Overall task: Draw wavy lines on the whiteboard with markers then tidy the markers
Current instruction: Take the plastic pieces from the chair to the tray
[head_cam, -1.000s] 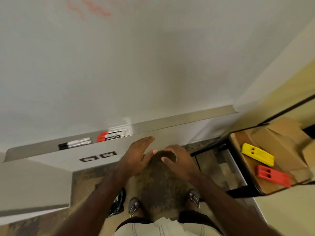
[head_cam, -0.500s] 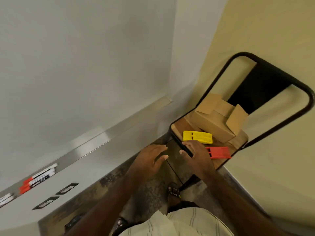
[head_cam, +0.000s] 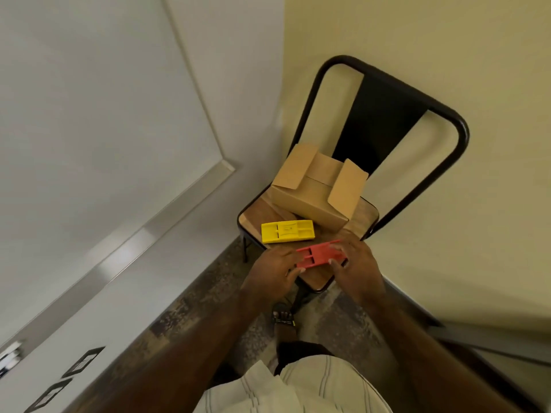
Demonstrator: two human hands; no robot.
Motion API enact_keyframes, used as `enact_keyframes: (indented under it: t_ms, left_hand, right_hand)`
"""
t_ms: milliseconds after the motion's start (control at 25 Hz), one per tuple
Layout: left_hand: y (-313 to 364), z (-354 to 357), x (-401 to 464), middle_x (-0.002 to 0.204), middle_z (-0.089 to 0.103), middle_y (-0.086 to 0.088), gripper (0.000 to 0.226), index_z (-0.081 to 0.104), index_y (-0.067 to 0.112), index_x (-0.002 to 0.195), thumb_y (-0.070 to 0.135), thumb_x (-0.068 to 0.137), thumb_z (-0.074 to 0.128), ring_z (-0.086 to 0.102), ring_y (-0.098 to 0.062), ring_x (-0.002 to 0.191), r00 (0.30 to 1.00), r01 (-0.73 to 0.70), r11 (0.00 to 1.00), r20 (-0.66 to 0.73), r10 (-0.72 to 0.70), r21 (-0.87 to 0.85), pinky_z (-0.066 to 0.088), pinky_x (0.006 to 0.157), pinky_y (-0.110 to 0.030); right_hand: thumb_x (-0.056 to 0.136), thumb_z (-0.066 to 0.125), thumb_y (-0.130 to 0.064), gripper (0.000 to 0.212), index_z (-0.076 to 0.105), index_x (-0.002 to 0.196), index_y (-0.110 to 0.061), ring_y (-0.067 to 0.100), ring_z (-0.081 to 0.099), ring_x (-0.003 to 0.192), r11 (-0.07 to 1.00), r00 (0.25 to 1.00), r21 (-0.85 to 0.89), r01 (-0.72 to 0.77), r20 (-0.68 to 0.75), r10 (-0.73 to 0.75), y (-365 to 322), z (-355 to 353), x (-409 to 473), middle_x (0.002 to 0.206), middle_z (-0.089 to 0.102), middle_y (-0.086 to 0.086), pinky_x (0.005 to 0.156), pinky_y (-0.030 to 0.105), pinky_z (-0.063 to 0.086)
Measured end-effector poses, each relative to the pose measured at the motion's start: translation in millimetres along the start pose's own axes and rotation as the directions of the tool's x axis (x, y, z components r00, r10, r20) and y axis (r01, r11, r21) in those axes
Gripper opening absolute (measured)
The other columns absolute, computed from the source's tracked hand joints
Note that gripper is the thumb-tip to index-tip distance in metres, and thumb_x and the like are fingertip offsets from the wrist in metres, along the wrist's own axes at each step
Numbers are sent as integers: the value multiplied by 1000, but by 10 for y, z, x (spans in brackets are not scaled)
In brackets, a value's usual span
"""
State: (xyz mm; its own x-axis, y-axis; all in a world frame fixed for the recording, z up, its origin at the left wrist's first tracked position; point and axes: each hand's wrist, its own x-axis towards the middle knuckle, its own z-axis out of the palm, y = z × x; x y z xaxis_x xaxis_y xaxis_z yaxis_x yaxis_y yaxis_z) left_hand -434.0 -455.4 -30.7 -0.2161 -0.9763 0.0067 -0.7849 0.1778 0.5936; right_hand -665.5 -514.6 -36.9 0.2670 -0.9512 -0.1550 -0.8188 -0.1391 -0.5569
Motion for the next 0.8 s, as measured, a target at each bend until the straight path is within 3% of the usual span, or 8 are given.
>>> enact_keyframes:
  t_ms: [240,520,680,800]
  left_hand:
    - [-44,251,148,125,70,-10,33,71,14,121,26,90,69,63,-34,115,990,-12,990,140,-8,138,52,98,-46]
    - [-153,335,110,108,71,-13,23,73,12,105,18,83,74,65,-36,100,988,-45,977,156,12,208,53,84,-41]
    - [-194,308,70,99,72,-12,28,73,12,97,12,71,83,67,-35,92,982,-117,974,171,84,193,57,82,-39]
    - [-332,167,-46,96,72,-13,28,73,9,94,11,68,84,68,-34,89,980,-176,968,127,154,178,58,78,-38]
  right_hand:
    - [90,75,-20,28,77,118,-20,27,57,124,994,995,-91,-63,66,69,178,11,0,132,69,3,108,42,45]
    - [96,68,-29,21,75,115,-24,24,57,115,972,995,-229,-44,76,63,140,70,33,130,67,0,96,40,49]
    - [94,68,-31,14,76,104,-25,22,56,106,965,992,-254,-63,92,89,49,122,36,119,69,-4,91,40,48]
    - [94,70,-32,9,76,98,-27,22,57,103,963,994,-270,4,102,25,-106,145,-68,114,70,-5,88,40,47]
